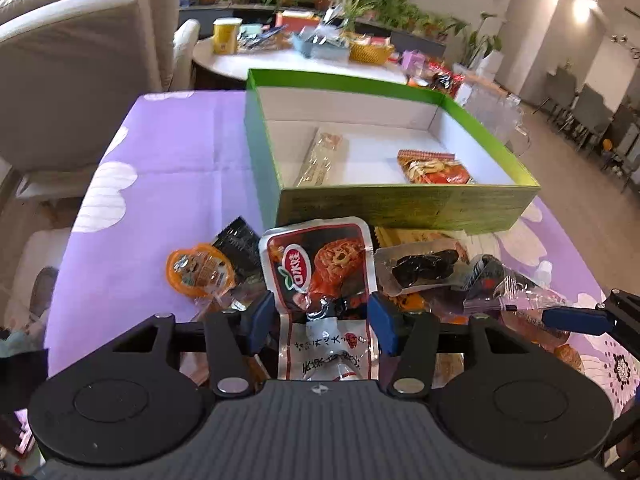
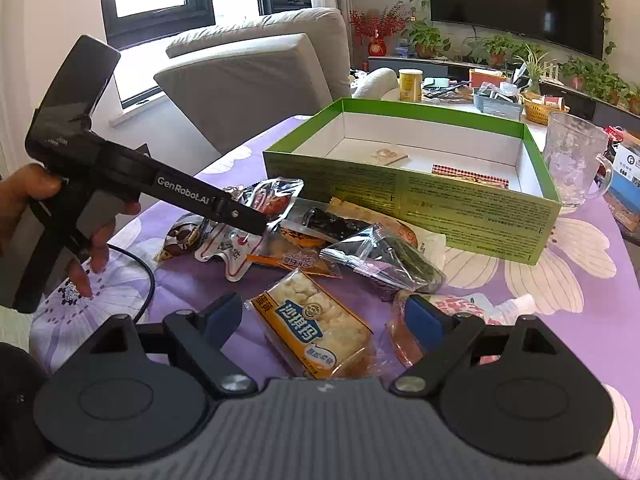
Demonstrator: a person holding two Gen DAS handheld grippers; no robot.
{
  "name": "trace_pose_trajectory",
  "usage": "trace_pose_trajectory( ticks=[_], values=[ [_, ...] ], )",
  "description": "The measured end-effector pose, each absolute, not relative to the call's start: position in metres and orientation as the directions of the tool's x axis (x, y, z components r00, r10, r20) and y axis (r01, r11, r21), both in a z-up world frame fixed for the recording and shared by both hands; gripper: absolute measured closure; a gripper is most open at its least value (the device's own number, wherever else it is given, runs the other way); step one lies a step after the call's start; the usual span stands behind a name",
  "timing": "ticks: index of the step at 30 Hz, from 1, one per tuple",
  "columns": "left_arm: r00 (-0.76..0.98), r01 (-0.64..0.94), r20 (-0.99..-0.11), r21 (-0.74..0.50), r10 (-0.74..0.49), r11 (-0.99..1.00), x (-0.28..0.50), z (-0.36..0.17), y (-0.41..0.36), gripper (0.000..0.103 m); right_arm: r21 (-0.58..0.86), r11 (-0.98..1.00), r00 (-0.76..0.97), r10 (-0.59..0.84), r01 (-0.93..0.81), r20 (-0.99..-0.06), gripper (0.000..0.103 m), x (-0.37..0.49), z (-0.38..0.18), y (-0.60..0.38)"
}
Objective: Organize snacks
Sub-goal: 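Withdraw both tools from the box back toward the snack pile, then grasp the red sauce pouch with the left gripper while the right grasps the yellow bread packet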
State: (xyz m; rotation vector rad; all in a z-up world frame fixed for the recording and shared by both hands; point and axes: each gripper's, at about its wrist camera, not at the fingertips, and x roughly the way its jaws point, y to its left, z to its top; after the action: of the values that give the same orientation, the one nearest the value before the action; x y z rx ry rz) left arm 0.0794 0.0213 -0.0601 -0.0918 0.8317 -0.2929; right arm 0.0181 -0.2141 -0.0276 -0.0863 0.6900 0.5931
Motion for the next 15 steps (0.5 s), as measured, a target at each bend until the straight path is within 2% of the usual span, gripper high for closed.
trace_pose_trajectory(
  ticks=[2, 7, 11, 15],
  values=[
    [0.619, 0.240, -0.721, -0.205, -0.312, 0.949, 0.082, -0.063, 0.022, 0.046, 0.118, 0.828, 0.609, 0.492, -0.548, -0.622, 0.066, 0.017, -0.028, -0.213],
    [0.618, 0.244, -0.724, -0.192, -0.306, 0.950, 0.083, -0.058, 0.017, 0.043, 0.111, 0.821, 0.597, 0.493, -0.560, -0.632, 0.066, 0.015, -0.029, -0.208],
    [0.609, 0.261, -0.735, -0.169, -0.299, 0.950, 0.085, -0.061, 0.010, 0.033, 0.115, 0.824, 0.597, 0.491, -0.555, -0.635, 0.066, 0.014, -0.030, -0.209],
    [0.602, 0.252, -0.752, -0.142, -0.270, 0.957, 0.089, -0.066, 0.004, 0.028, 0.117, 0.827, 0.597, 0.488, -0.551, -0.637, 0.065, 0.014, -0.031, -0.208]
  ],
)
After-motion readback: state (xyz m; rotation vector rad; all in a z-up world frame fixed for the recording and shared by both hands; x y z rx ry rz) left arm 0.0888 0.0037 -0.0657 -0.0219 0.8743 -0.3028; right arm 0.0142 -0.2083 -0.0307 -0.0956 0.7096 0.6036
